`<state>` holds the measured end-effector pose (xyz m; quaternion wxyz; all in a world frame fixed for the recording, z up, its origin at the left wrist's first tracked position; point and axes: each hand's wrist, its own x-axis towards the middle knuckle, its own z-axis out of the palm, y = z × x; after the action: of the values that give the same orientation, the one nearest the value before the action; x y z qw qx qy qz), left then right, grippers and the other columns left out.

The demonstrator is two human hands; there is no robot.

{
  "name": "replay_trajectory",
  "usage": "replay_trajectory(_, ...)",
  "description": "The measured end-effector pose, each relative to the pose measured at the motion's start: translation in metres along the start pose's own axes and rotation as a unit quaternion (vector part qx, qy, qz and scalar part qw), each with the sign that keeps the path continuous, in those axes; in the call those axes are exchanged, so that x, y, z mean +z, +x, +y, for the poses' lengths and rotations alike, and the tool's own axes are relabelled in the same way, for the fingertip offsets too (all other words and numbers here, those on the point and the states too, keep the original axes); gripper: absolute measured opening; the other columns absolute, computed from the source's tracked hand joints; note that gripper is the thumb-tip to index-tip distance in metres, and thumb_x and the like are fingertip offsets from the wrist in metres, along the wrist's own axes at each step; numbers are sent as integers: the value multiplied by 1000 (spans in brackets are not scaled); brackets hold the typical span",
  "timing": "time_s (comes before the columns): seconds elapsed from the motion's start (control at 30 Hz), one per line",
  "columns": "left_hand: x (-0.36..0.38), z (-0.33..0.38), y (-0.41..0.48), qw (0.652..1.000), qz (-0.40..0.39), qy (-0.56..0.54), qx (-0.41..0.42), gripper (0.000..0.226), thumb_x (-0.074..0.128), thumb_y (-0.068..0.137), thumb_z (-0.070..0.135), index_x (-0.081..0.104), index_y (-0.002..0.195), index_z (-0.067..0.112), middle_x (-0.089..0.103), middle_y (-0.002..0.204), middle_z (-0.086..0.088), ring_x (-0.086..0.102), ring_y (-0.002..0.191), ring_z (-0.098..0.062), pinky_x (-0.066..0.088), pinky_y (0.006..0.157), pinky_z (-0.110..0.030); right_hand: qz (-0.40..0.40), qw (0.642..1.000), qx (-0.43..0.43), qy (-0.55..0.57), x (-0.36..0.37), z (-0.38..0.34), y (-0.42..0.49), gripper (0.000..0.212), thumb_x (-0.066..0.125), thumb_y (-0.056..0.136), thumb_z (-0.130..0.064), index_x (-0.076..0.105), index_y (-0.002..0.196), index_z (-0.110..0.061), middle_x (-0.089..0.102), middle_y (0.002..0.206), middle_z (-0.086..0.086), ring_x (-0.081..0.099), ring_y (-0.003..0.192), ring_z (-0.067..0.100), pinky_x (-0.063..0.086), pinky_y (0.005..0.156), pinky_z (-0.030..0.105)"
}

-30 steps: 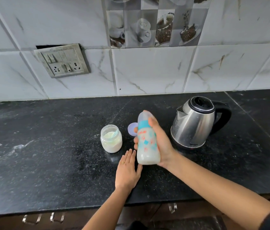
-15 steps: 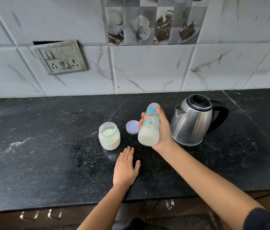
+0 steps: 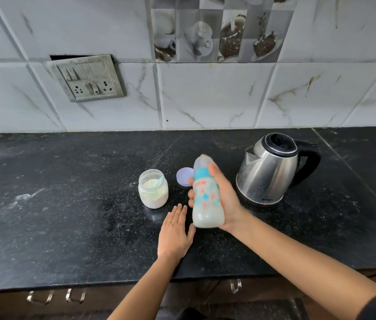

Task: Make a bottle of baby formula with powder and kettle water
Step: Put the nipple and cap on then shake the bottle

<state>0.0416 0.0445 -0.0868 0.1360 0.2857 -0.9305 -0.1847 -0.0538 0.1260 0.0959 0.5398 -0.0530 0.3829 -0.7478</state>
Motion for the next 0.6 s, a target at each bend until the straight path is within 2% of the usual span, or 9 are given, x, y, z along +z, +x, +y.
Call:
replay_trajectory(0.07, 0, 1, 0, 1000, 2, 5, -6, 64, 36, 96, 47, 23, 150, 16, 23, 157, -2, 14, 146, -12, 8, 120, -28, -8, 1000, -3, -5, -2, -1, 1, 46, 50, 87, -48, 52, 109, -7, 59, 73, 5, 57, 51, 16, 51, 49, 25)
replay_trajectory(0.2, 3, 0, 0, 999, -11, 29, -8, 65, 23, 95, 50, 23, 150, 16, 22, 157, -2, 13, 146, -13, 2, 118, -26, 39, 992, -36, 113, 1, -20, 21, 41, 53, 91, -46, 47, 114, -13, 55, 85, 7, 59, 50, 19, 53, 49, 26)
replay_trajectory(0.27, 1, 2, 0, 999, -8, 38, 1, 62, 26, 96, 48, 30, 148, 14, 33, 153, -6, 22, 143, -18, 10, 120, -30, 16, 999, -3, 45, 1, -7, 20, 46, 52, 90, -48, 47, 115, -10, 58, 75, 7, 58, 48, 19, 52, 48, 25)
replay_trajectory(0.33, 0, 3, 0, 999, 0, 39, 4, 56, 33, 97, 45, 38, 143, 13, 44, 145, -7, 33, 137, -21, 19, 117, -32, -12, 999, 6, -32, 3, 4, 13, 62, 56, 86, -49, 39, 133, -13, 61, 71, 8, 58, 49, 21, 52, 49, 28)
replay_trajectory(0.37, -1, 3, 0, 999, -3, 37, 4, 56, 33, 98, 44, 37, 144, 12, 43, 146, -8, 31, 138, -21, 17, 117, -32, -28, 999, 1, -29, 6, 2, 14, 64, 57, 85, -48, 38, 135, -14, 61, 72, 8, 59, 50, 21, 53, 50, 28)
replay_trajectory(0.47, 1, 2, 1, 999, -15, 32, -4, 60, 28, 99, 46, 24, 150, 14, 22, 157, -5, 13, 146, -16, 5, 120, -29, -16, 995, -29, 91, 10, -16, 25, 46, 55, 87, -45, 45, 118, -12, 59, 77, 6, 59, 52, 18, 53, 50, 26)
replay_trajectory(0.5, 2, 2, 1, 999, -15, 35, -6, 61, 28, 99, 46, 24, 150, 14, 22, 157, -4, 13, 146, -15, 5, 120, -29, -14, 995, -25, 97, 12, -18, 24, 43, 54, 88, -45, 48, 112, -10, 58, 77, 5, 59, 52, 17, 53, 51, 25)
replay_trajectory(0.53, 1, 2, 0, 999, -14, 37, -4, 60, 29, 98, 46, 27, 149, 14, 26, 156, -5, 17, 145, -16, 8, 120, -30, -23, 997, -14, 76, 12, -14, 21, 43, 54, 87, -46, 49, 108, -9, 58, 77, 5, 59, 52, 17, 53, 51, 25)
replay_trajectory(0.6, -1, 3, 0, 1000, 0, 24, -1, 57, 37, 96, 43, 38, 144, 11, 40, 148, -7, 29, 140, -19, 18, 118, -33, -68, 998, 3, 16, 7, 0, 17, 53, 60, 83, -49, 43, 117, -12, 58, 80, 7, 59, 54, 18, 53, 52, 28)
